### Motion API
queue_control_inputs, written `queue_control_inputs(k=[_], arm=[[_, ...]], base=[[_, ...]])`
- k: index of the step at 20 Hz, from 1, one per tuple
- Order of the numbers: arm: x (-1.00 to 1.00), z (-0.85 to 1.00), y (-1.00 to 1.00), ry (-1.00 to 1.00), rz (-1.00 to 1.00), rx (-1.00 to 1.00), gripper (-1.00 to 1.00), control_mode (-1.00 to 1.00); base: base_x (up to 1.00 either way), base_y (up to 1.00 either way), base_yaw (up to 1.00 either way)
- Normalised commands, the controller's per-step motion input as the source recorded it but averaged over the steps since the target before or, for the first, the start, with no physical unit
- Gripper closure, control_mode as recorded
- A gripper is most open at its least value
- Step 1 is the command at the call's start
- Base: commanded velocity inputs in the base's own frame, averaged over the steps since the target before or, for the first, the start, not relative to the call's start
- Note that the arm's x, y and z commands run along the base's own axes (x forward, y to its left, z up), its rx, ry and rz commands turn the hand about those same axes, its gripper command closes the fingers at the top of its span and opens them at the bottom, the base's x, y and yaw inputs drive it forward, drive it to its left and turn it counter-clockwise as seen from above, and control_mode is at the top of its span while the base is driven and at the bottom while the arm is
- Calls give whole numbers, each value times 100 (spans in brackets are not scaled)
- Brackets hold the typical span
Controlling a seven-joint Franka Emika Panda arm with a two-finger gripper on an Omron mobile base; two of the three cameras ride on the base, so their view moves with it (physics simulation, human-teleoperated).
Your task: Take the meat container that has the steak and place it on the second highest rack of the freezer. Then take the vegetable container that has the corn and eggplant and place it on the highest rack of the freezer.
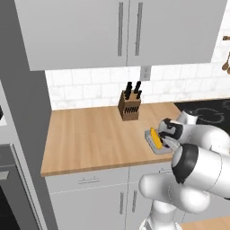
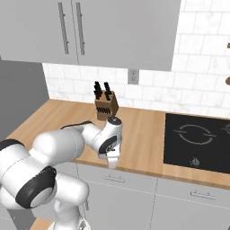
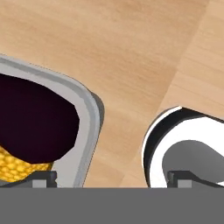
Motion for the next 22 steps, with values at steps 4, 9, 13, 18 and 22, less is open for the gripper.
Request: queue_control_inputs(k=[4, 9, 13, 18, 22], arm=[[1, -19, 5, 15, 0, -6, -100, -100], [0, -16, 0, 11, 0, -3, 100, -100], [0, 0, 0, 0, 0, 0, 100, -100], [-7, 1, 0, 0, 0, 0, 100, -100], [-60, 38, 7, -8, 0, 0, 100, -100]], base=[[0, 0, 0], [0, 0, 0], [0, 0, 0], [0, 0, 0], [0, 0, 0]])
